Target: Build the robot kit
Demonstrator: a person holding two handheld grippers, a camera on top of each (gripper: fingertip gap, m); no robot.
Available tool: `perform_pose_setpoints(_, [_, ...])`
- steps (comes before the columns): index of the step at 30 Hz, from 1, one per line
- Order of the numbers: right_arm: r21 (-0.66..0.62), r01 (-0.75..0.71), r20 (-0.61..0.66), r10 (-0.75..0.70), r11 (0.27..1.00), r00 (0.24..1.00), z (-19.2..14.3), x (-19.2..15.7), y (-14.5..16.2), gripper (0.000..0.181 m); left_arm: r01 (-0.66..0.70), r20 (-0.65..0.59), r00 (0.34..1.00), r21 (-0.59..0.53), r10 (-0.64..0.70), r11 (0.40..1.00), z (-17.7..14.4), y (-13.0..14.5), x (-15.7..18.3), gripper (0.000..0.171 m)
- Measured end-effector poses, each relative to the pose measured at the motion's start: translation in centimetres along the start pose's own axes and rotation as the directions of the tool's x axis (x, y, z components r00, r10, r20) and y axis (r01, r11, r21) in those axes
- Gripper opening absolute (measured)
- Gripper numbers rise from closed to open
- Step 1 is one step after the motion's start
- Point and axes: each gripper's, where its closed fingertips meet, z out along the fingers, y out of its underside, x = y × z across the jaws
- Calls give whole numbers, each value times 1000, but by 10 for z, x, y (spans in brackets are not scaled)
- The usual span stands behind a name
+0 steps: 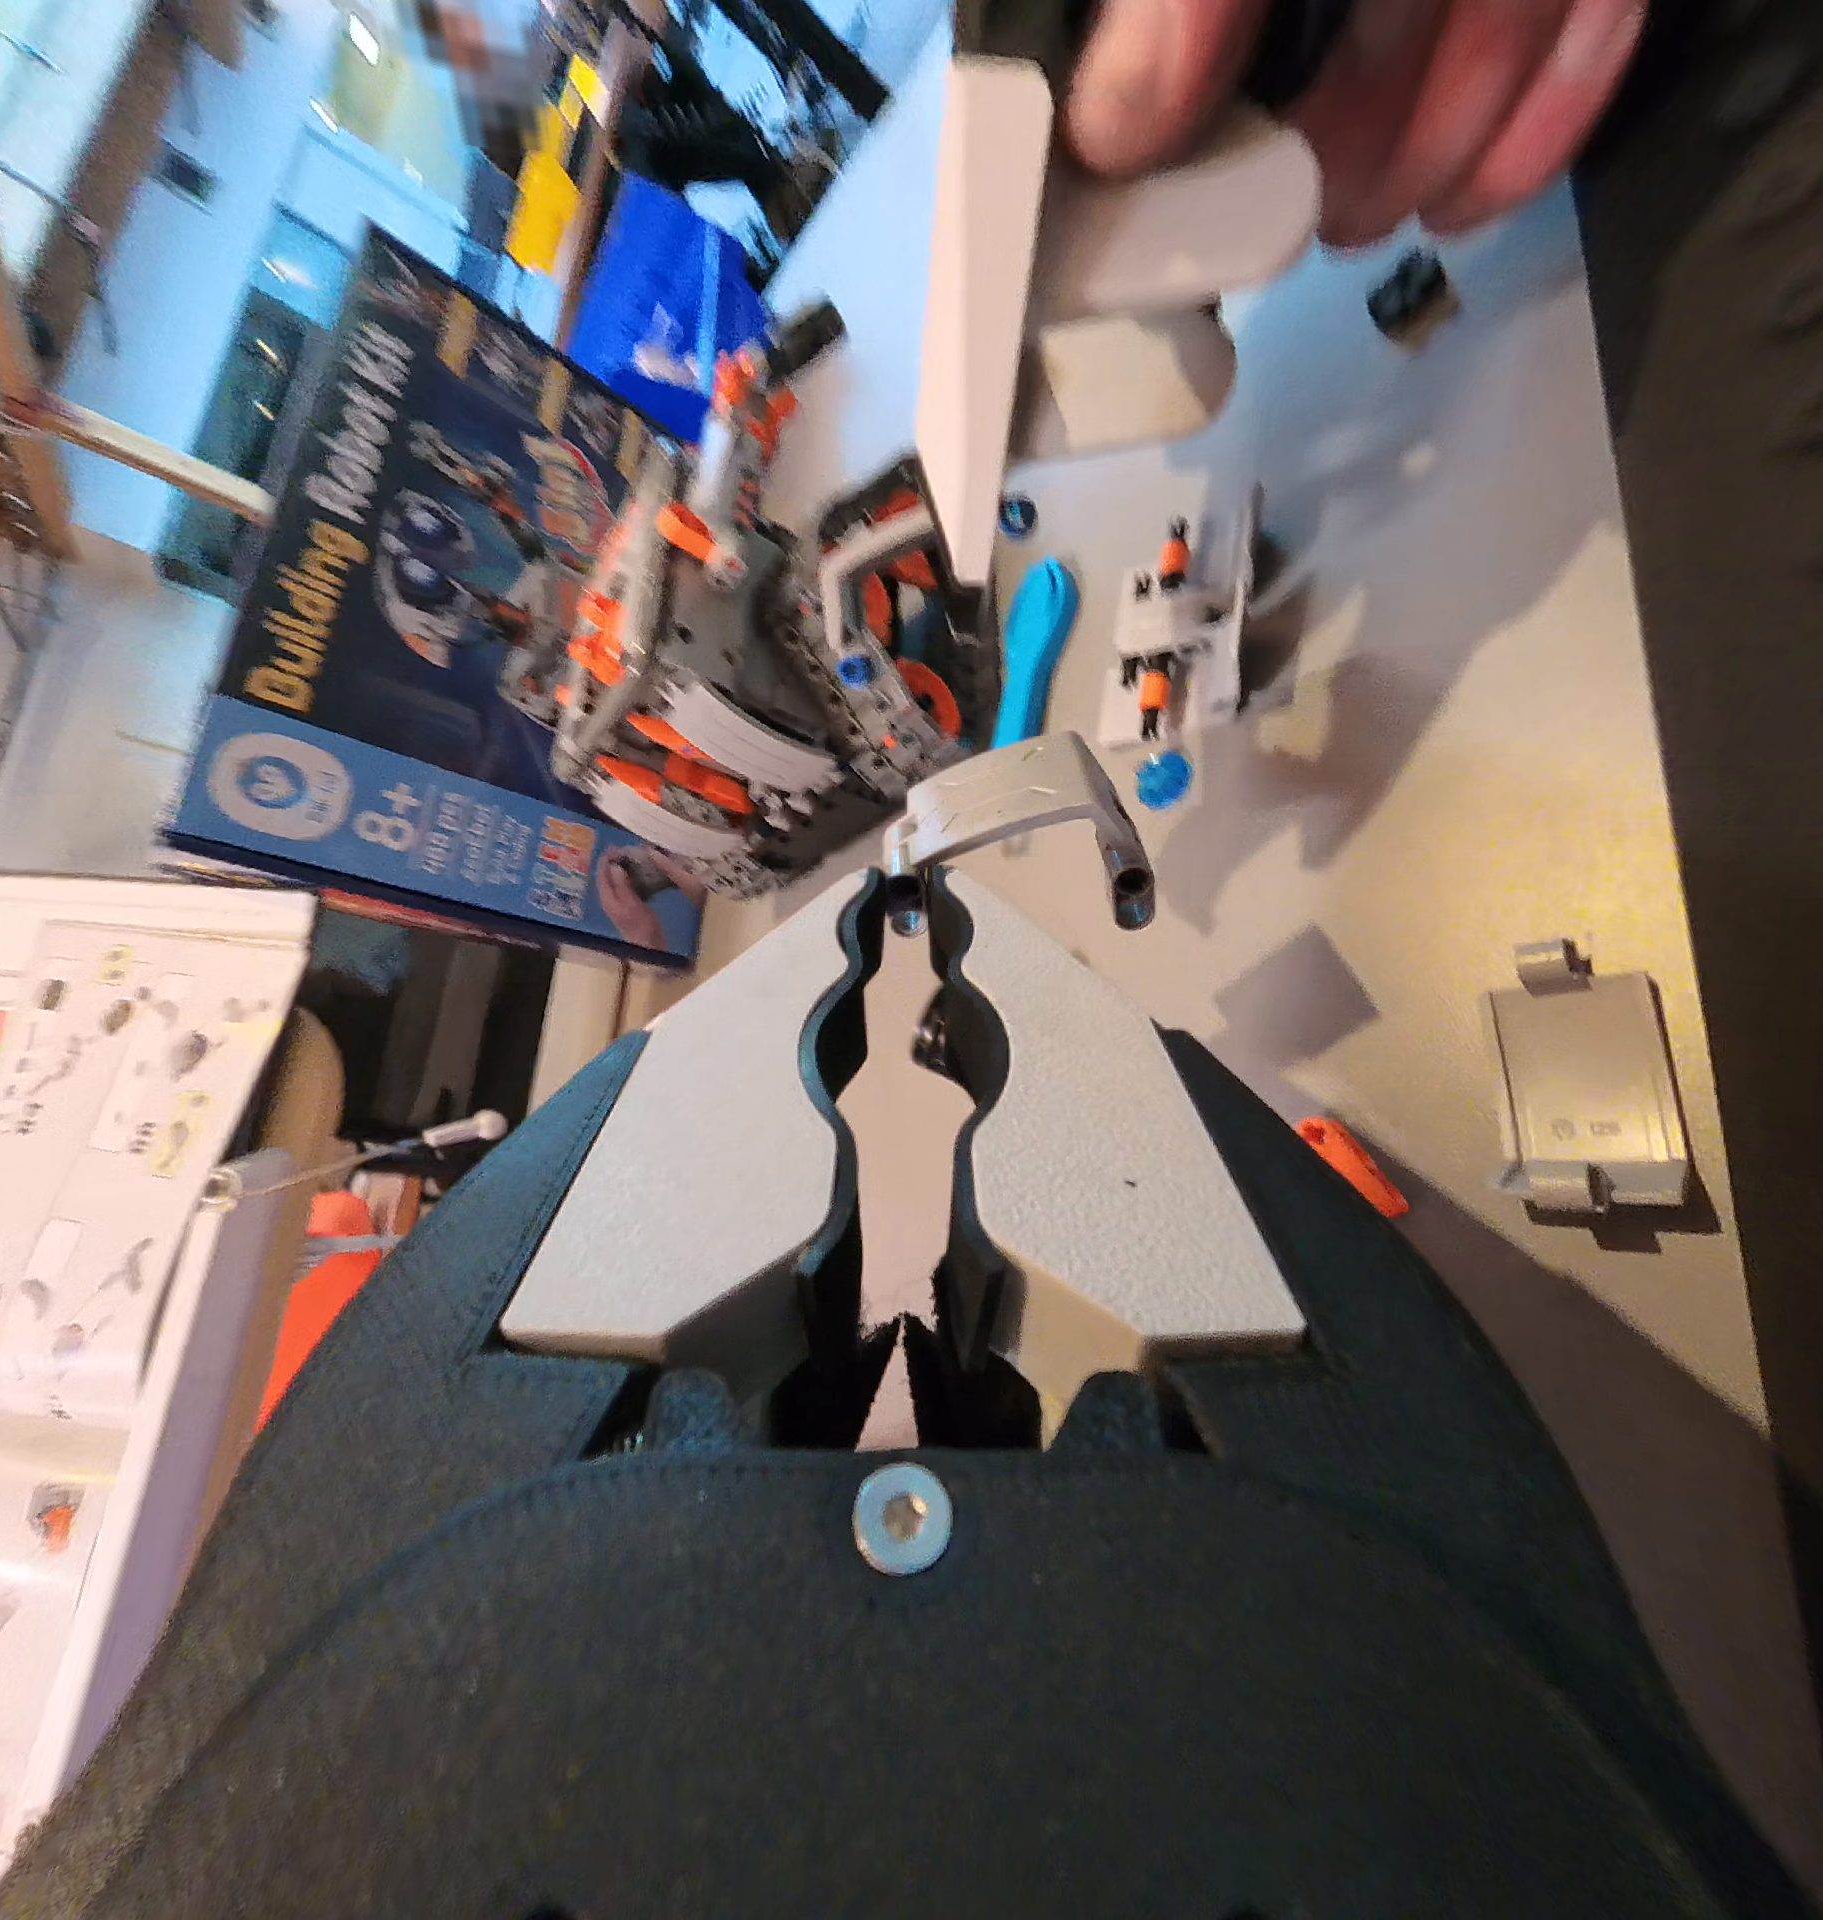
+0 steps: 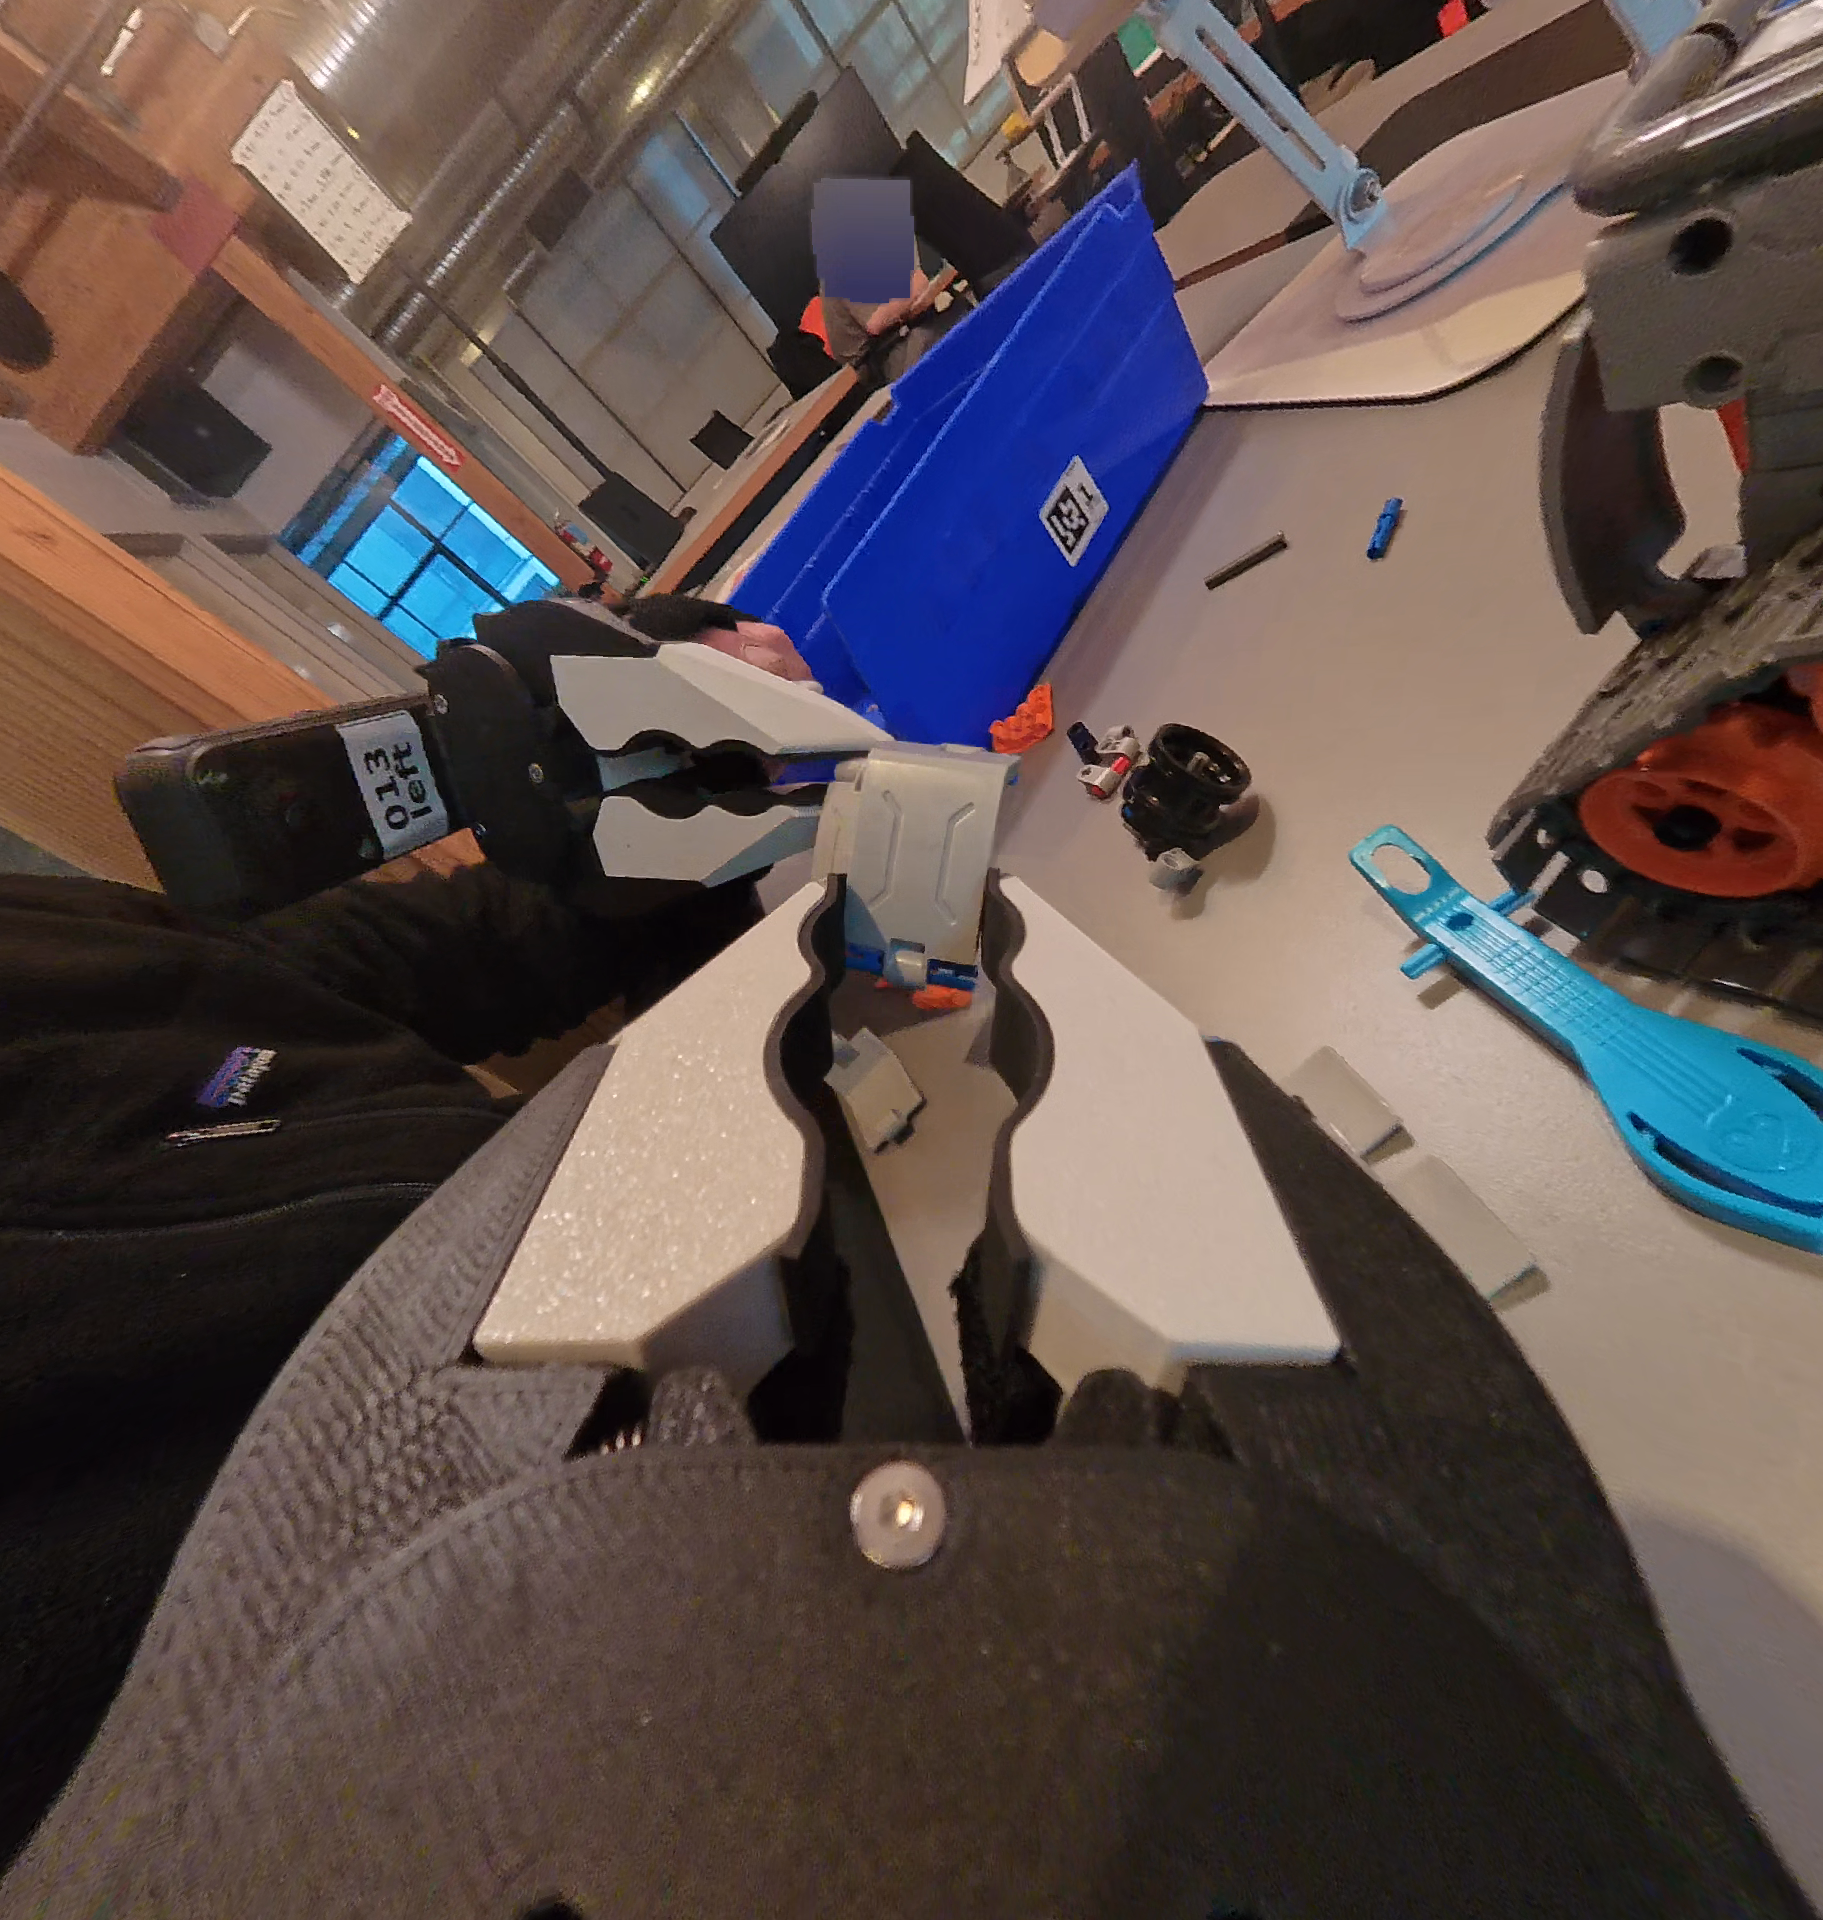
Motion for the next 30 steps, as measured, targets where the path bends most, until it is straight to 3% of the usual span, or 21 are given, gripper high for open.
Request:
perform_pose_setpoints(9, [50,-29,112,23,998,993,5,-19,-7,24,-37,103,994,144,22,989,-21,-21,-18,5])
perform_pose_setpoints(22, [92,-55,282,27,994,959,11,-52,-10,24,62,127,986,328,-109,943,-33,-39,-32,5])
perform_pose_setpoints(30, [123,-55,296,16,991,955,14,-60,-11,24,116,103,982,348,-161,930,-28,-36,-34,6])
